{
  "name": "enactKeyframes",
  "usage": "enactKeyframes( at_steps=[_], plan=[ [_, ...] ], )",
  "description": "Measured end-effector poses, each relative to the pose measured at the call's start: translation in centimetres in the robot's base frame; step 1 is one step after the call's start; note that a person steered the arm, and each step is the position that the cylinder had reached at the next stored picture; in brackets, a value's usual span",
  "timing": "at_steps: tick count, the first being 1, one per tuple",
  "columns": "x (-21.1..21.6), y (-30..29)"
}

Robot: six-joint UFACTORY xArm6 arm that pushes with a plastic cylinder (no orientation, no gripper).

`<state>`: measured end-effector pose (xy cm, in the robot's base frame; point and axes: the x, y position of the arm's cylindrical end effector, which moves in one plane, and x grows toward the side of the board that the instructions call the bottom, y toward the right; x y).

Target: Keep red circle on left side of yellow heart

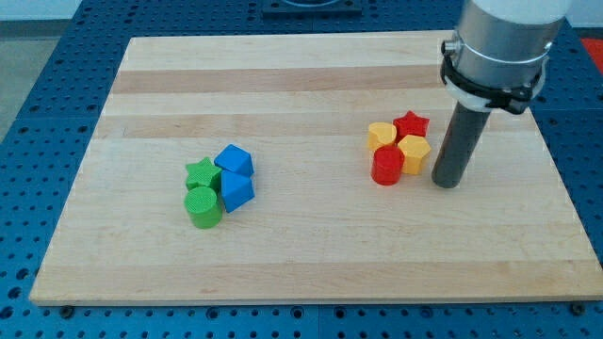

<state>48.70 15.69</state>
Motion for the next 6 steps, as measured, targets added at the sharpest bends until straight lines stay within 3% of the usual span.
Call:
enactKeyframes(
  at_steps=[2, 4, 6],
  plan=[
    [-0.1, -4.7],
    [-3.0, -8.9],
    [-4.3, -9.3]
  ],
)
